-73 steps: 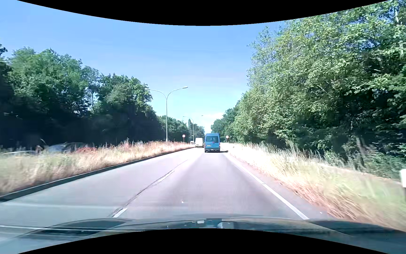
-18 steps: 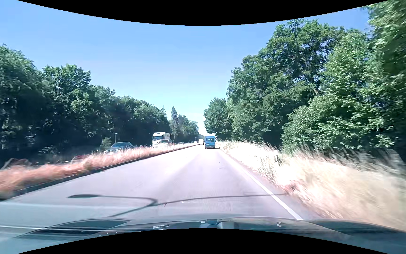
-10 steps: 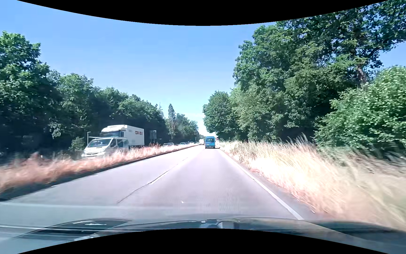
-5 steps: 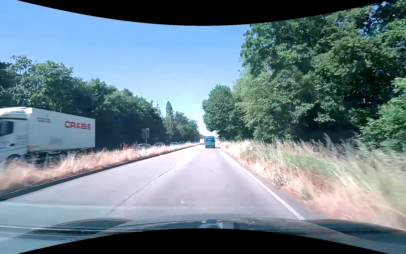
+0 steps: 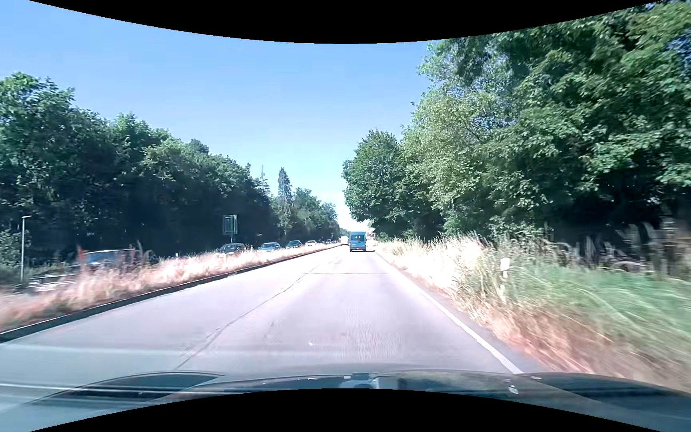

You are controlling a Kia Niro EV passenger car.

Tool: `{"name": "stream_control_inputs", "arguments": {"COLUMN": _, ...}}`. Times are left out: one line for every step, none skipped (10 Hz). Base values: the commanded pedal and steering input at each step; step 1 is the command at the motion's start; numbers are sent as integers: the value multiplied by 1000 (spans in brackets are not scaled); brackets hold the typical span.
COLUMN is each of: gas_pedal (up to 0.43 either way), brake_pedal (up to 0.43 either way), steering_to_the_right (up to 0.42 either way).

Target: Follow the waypoints while adhering to traffic rules and regulations

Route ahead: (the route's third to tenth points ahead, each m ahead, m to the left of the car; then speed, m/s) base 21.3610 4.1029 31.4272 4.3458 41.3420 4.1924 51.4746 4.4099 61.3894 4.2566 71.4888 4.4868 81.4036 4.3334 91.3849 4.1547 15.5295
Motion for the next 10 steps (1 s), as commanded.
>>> {"name": "stream_control_inputs", "arguments": {"gas_pedal": 220, "brake_pedal": 0, "steering_to_the_right": -1}}
{"name": "stream_control_inputs", "arguments": {"gas_pedal": 220, "brake_pedal": 0, "steering_to_the_right": -1}}
{"name": "stream_control_inputs", "arguments": {"gas_pedal": 220, "brake_pedal": 0, "steering_to_the_right": -1}}
{"name": "stream_control_inputs", "arguments": {"gas_pedal": 220, "brake_pedal": 0, "steering_to_the_right": -1}}
{"name": "stream_control_inputs", "arguments": {"gas_pedal": 220, "brake_pedal": 0, "steering_to_the_right": -1}}
{"name": "stream_control_inputs", "arguments": {"gas_pedal": 220, "brake_pedal": 0, "steering_to_the_right": -1}}
{"name": "stream_control_inputs", "arguments": {"gas_pedal": 220, "brake_pedal": 0, "steering_to_the_right": -1}}
{"name": "stream_control_inputs", "arguments": {"gas_pedal": 220, "brake_pedal": 0, "steering_to_the_right": -1}}
{"name": "stream_control_inputs", "arguments": {"gas_pedal": 220, "brake_pedal": 0, "steering_to_the_right": -1}}
{"name": "stream_control_inputs", "arguments": {"gas_pedal": 220, "brake_pedal": 0, "steering_to_the_right": -1}}
